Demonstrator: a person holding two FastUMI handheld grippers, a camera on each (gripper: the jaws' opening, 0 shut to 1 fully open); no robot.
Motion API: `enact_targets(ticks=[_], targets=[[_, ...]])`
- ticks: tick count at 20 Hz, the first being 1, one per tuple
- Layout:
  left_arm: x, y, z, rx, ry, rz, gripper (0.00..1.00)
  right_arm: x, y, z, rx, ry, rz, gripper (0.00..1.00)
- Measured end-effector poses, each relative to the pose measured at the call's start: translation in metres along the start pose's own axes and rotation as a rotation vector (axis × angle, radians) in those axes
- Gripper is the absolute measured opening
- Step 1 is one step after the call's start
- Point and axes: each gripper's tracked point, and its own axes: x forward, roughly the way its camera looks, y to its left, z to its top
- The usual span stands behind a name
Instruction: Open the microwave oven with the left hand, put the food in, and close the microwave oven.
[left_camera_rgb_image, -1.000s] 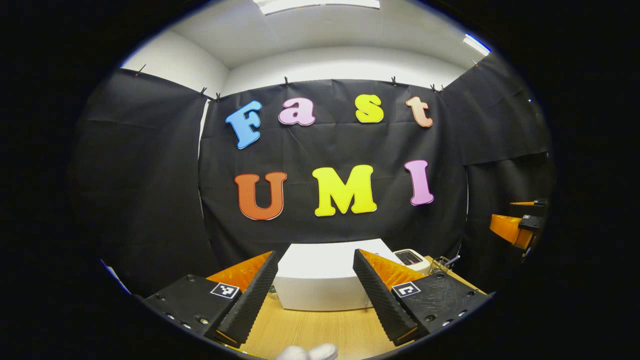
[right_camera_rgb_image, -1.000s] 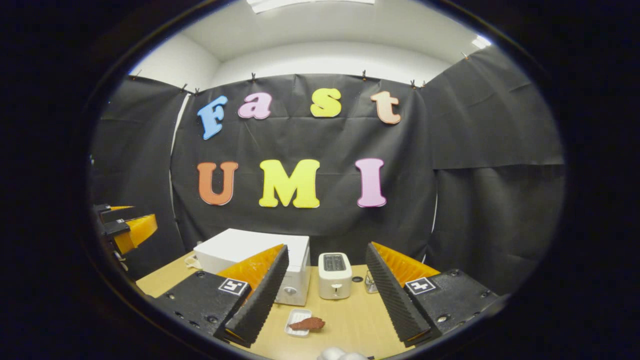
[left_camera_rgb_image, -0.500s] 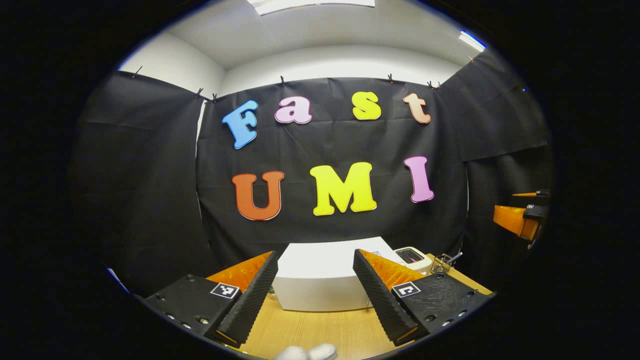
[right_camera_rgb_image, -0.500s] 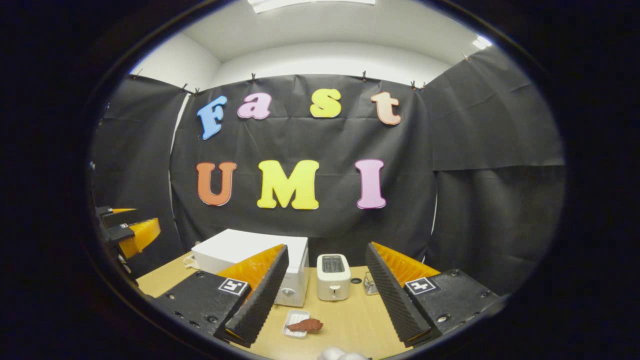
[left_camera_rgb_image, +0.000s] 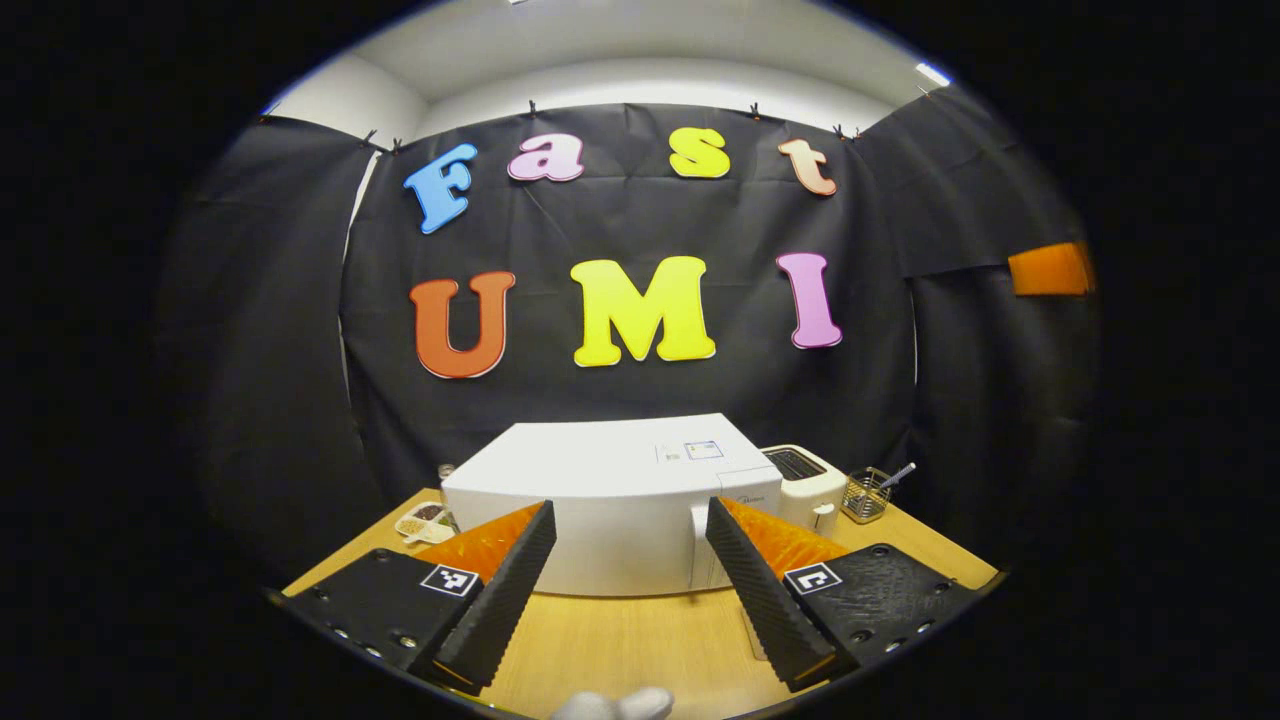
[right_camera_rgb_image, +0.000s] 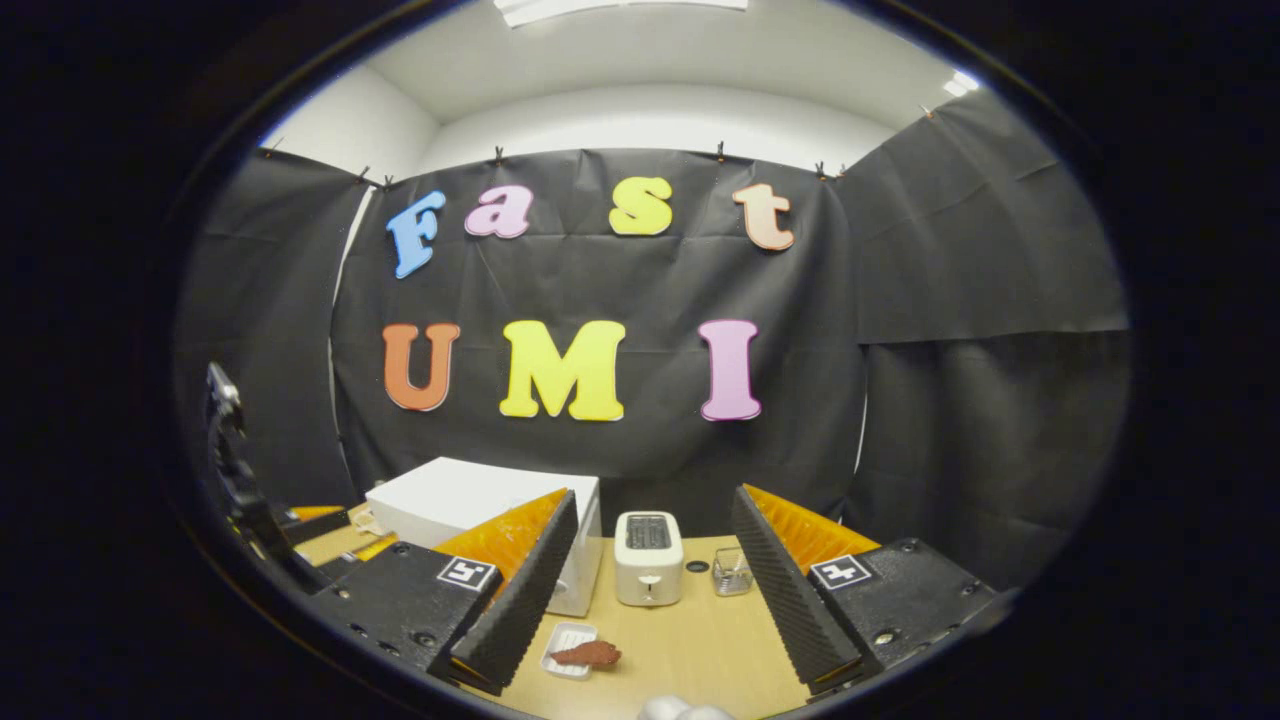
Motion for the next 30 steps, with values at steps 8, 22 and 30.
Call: enact_targets(ticks=[8, 22, 30], targets=[[0.104, -0.057, -0.091, -0.02, 0.053, -0.029, 0.95, 0.025, -0.03, -0.027, -0.061, 0.055, -0.039, 0.99], [0.159, -0.06, -0.129, -0.021, 0.081, -0.008, 0.26, 0.036, -0.053, -0.068, -0.095, 0.145, -0.076, 1.0], [0.155, -0.059, -0.13, -0.029, 0.1, -0.013, 0.17, 0.033, -0.048, -0.061, -0.101, 0.127, -0.065, 1.0]])
